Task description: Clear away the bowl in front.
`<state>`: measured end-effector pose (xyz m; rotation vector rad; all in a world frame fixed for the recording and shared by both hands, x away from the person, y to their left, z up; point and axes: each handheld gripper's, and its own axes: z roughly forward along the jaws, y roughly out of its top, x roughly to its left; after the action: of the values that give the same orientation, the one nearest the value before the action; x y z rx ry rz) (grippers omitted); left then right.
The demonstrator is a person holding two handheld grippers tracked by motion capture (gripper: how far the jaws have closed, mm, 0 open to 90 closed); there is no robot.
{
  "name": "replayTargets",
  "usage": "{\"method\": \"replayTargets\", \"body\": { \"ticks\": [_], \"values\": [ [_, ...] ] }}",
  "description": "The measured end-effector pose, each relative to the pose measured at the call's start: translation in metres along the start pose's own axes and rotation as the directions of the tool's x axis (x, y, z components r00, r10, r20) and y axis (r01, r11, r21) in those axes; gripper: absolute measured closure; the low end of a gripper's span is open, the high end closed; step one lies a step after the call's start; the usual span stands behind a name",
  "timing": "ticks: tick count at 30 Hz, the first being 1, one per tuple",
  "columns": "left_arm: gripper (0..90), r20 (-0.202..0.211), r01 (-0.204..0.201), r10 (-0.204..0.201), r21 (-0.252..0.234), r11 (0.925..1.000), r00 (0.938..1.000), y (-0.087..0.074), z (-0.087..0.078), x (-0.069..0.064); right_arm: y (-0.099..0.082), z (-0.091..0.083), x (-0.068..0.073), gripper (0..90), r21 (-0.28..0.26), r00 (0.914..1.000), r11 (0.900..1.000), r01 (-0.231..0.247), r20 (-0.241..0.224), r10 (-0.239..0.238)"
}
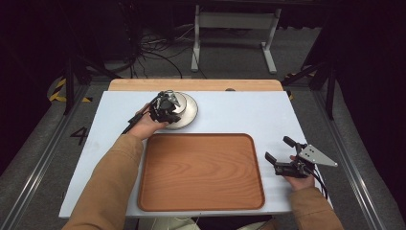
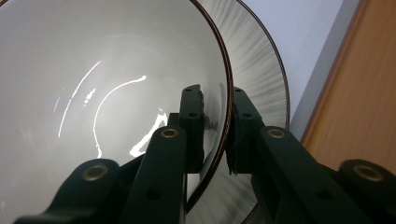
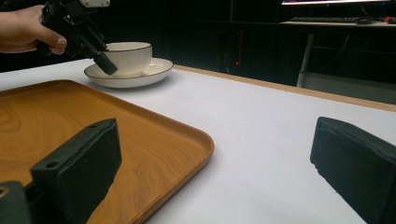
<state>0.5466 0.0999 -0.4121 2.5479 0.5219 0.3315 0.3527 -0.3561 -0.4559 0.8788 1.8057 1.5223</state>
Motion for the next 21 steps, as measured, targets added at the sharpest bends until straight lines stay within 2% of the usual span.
{"method": "replayTargets", "body": {
  "ticks": [2, 6, 8, 16, 21],
  "values": [
    [80.5, -0.004, -0.018, 0.018, 0.003, 0.9998, 0.9998, 0.0009, 0.0000, -0.0006, 0.0000, 0.0000, 0.0000, 2.4, 0.000, 1.0000, 1.0000, 0.000, 0.000, 0.000],
    [82.6, -0.024, -0.030, 0.030, 0.015, 0.9994, 0.9992, 0.0046, -0.0004, -0.0043, 0.0000, 0.0000, 0.0000, 2.4, 0.000, 1.0000, 1.0000, -0.001, 0.000, 0.001],
    [82.7, -0.026, -0.018, 0.018, 0.024, 0.9995, 0.9995, 0.0058, -0.0005, -0.0051, 0.0000, -0.0001, 0.0000, 2.4, 0.000, 1.0000, 1.0000, 0.000, 0.000, 0.000],
    [82.9, -0.036, -0.019, 0.020, 0.036, 0.9992, 0.9991, 0.0079, -0.0008, -0.0065, 0.0000, -0.0001, 0.0000, 2.4, -0.002, 1.0000, 1.0000, -0.001, -0.001, 0.001],
    [82.9, -0.042, 0.004, -0.002, 0.039, 0.9992, 0.9991, 0.0097, -0.0067, -0.0053, 0.0000, -0.0002, -0.0004, 2.4, -0.004, 1.0000, 1.0000, -0.007, 0.002, 0.007]
  ]
}}
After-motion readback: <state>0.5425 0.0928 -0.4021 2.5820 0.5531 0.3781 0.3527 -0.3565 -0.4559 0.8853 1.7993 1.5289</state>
